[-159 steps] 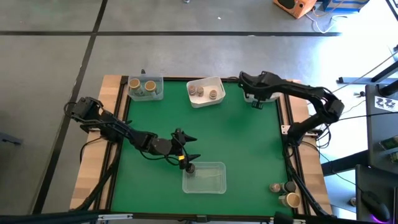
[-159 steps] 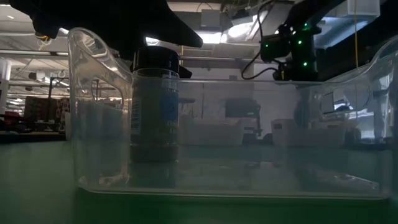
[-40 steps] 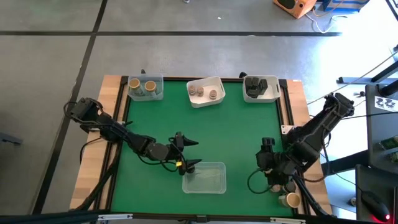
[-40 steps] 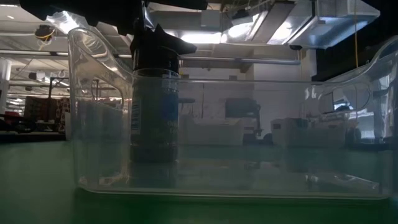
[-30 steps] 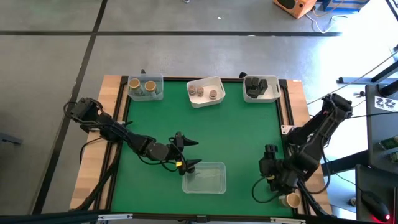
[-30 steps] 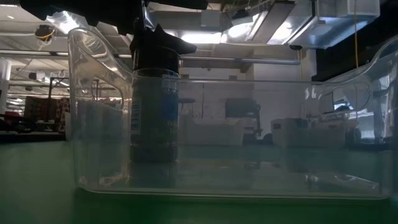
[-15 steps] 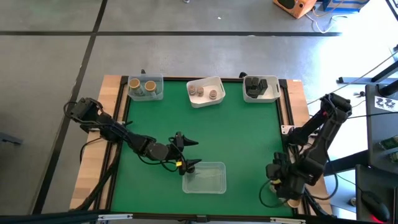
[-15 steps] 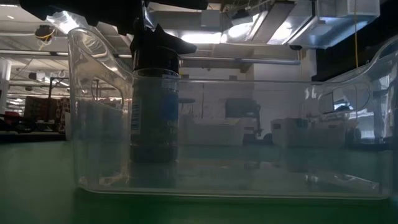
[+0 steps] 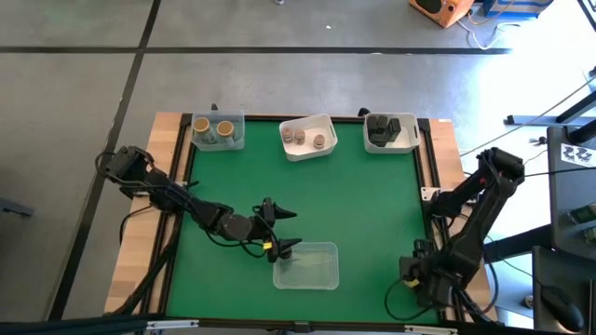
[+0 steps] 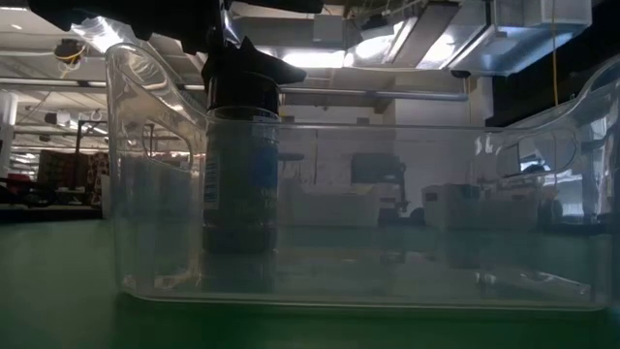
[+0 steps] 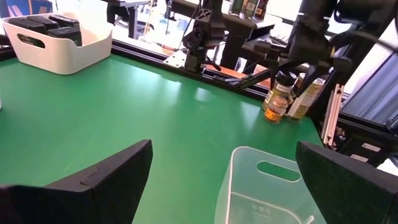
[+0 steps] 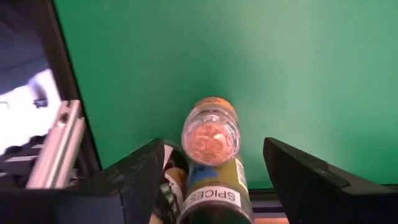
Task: Sort spices by type
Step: Put the brown seasoning bottle into the left white bin
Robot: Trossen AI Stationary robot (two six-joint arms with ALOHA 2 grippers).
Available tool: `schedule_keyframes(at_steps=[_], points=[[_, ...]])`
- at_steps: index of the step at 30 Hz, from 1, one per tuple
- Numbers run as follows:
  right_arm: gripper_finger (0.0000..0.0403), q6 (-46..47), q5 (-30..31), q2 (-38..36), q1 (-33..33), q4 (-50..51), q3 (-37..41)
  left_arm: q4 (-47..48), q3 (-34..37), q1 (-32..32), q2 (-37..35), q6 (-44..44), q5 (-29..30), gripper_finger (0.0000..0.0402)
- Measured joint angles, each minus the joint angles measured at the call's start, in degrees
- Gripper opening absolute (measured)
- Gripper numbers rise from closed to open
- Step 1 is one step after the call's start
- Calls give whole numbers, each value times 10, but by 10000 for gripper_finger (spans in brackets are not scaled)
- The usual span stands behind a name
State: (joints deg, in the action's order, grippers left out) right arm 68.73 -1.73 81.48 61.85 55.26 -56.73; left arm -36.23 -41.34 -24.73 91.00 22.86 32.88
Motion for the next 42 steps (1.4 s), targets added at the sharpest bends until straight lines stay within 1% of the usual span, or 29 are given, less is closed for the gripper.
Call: schedule_keyframes(at_steps=[5, 10, 18, 20, 22, 27, 30, 34, 36, 42], points=[[273, -3, -16, 36, -5, -21, 0, 0, 0, 0, 0, -4, 0, 379], [273, -14, -53, 70, -16, -28, 0, 1, 0, 0, 0, -4, 0, 379], [272, -29, -63, 109, -23, -29, 0, 1, 0, 0, 0, -3, 0, 379], [263, -30, -65, 115, -23, -28, 0, 1, 0, 0, 0, -3, 0, 379], [244, -33, -63, 115, -24, -27, 0, 1, 0, 0, 0, -3, 0, 379], [179, -55, -53, 114, -36, -24, 0, 1, 0, 0, 0, -3, 0, 379], [180, -83, -52, 113, -52, -23, 0, 1, 0, 0, 0, -3, 0, 379], [180, -128, -44, 101, -81, -17, 0, 0, 0, 0, 0, -3, 0, 379], [180, -155, -32, 94, -99, 9, -8, 0, 0, 0, 0, -3, 0, 379], [180, -275, 73, 87, -177, 84, -50, 0, 0, 0, 0, -3, 0, 379]])
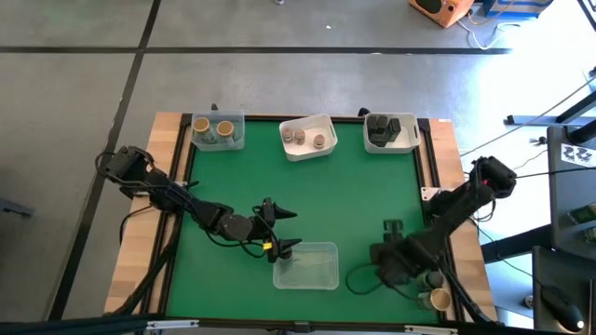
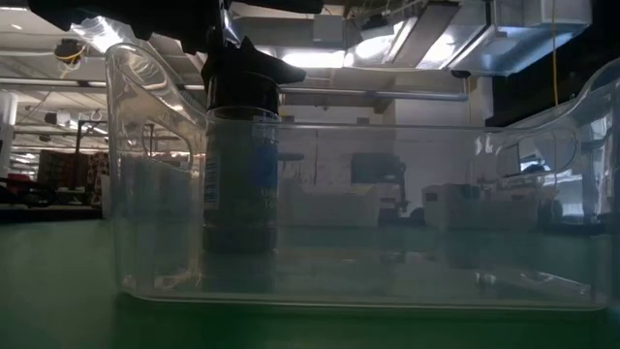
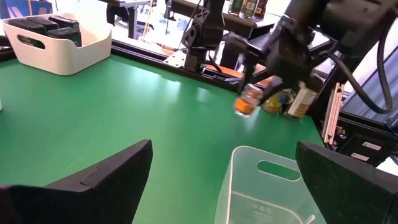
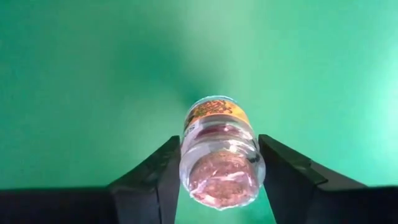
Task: Sort spices by type
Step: Put the brown seasoning bottle into the left white bin
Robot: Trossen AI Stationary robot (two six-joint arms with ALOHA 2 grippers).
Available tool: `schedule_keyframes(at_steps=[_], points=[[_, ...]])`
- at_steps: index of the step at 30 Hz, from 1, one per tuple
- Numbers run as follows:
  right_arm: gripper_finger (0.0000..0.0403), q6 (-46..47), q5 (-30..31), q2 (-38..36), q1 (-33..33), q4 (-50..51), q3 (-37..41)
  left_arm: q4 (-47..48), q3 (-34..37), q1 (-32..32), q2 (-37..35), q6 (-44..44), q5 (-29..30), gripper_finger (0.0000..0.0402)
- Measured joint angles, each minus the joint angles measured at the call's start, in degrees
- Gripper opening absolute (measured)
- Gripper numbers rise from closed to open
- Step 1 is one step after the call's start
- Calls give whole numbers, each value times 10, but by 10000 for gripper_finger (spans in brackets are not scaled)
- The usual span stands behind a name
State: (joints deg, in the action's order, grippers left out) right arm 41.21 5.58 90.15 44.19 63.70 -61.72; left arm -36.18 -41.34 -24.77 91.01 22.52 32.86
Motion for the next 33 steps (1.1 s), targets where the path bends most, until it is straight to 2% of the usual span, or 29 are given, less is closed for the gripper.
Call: schedule_keyframes(at_steps=[3, 8, 14, 28, 33], points=[[180, -56, 46, 0, -52, -6, -6, 0, 0, 0, 0, 0, 0, 379], [180, -142, 89, 0, -140, -18, -6, 0, 0, 0, 0, 0, 0, 379], [180, -230, 95, 0, -232, -72, -5, 0, 0, 0, 0, 0, 0, 379], [180, -403, 108, 0, -392, -194, -5, 42, 0, 1, 0, 0, 0, 379], [180, -466, 146, 0, -449, -207, -22, 73, 0, 3, 0, 1, 21, 379]])
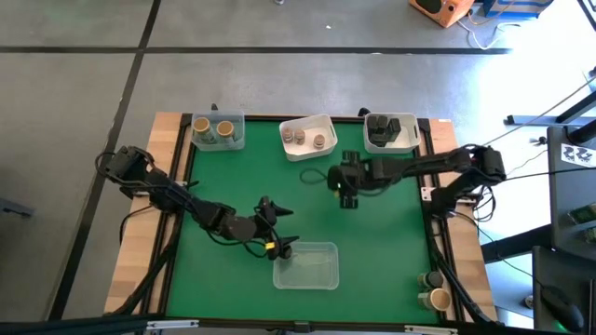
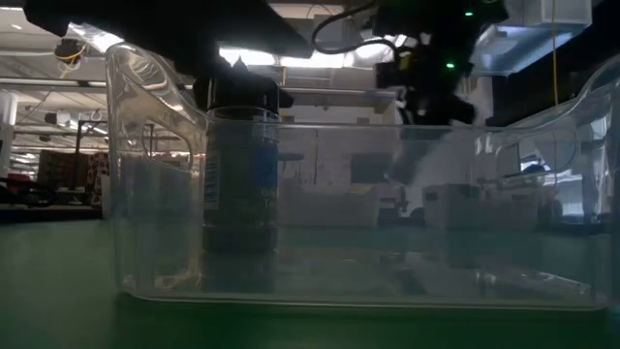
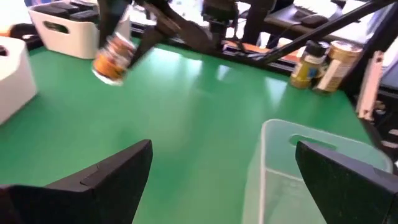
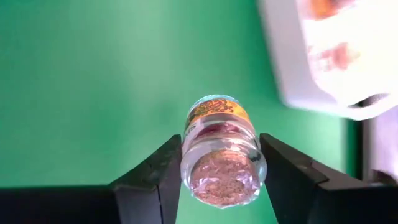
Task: Sort spices by type
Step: Put the brown seasoning bottle into the left white bin
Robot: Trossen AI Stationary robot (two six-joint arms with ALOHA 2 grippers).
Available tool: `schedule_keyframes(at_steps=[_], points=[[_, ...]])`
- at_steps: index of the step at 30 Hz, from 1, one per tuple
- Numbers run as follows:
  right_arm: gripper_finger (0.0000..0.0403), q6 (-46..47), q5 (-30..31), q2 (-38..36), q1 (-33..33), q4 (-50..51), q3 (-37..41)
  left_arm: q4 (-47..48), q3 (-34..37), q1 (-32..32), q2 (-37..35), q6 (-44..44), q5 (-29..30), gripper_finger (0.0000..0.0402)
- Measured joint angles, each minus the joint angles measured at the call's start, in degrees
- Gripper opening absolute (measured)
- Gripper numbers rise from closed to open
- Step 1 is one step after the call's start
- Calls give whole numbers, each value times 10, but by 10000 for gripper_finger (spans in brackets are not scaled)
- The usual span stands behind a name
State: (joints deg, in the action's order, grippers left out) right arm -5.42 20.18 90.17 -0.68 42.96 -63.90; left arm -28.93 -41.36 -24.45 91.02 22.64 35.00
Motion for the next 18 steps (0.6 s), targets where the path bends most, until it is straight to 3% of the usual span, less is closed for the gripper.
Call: schedule_keyframes(at_steps=[9, 18], points=[[180, -114, 1, 0, -121, -65, -72, 33, 0, 34, 0, -6, 4, 379], [180, -144, -142, 11, -272, -192, -84, 40, 0, 61, 0, -6, 4, 379]])
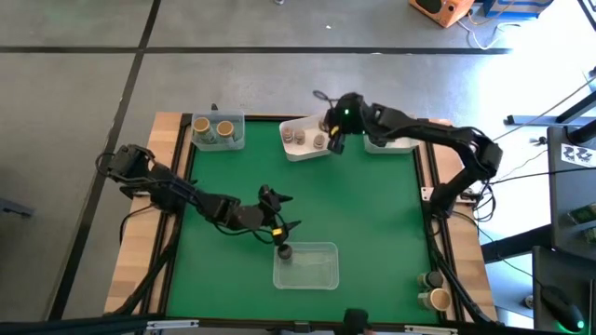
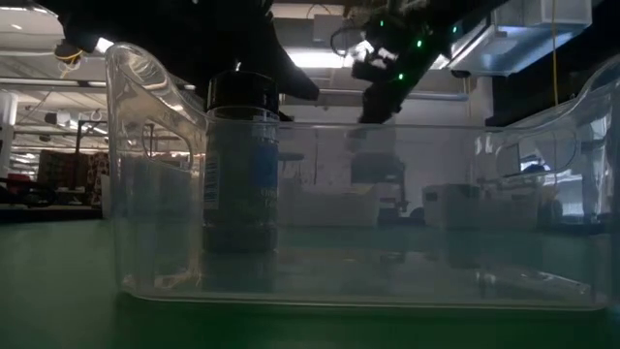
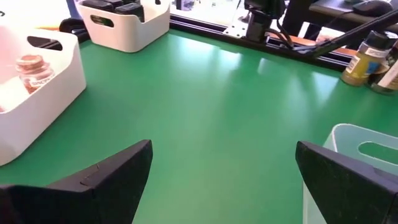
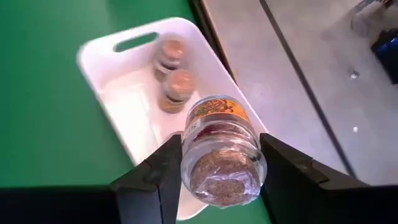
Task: Sort spices by type
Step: Put the brown seasoning bottle into the left white bin
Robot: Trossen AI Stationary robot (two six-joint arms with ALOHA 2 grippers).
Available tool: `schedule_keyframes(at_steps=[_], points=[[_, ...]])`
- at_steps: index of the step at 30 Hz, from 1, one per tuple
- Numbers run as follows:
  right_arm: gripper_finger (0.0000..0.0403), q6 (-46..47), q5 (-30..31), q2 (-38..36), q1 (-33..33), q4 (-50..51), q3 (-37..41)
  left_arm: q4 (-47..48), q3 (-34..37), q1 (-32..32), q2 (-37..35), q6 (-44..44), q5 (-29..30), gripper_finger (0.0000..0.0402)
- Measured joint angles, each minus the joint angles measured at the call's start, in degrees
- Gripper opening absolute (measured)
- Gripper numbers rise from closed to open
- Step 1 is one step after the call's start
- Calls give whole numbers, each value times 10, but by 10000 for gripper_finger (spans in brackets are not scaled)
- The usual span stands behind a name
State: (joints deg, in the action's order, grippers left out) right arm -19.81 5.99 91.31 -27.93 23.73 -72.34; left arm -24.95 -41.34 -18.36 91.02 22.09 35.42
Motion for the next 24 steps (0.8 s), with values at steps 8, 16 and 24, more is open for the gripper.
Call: schedule_keyframes(at_steps=[8, 16, 24], points=[[180, -3, -68, 73, -70, -59, -1, 4, 0, 13, 0, 8, 0, 379], [180, -19, -83, 149, -81, -22, -49, 4, 0, 13, 0, 19, 0, 379], [180, -15, -75, 201, -81, 4, -86, 4, 0, 13, 0, 21, 0, 379]])
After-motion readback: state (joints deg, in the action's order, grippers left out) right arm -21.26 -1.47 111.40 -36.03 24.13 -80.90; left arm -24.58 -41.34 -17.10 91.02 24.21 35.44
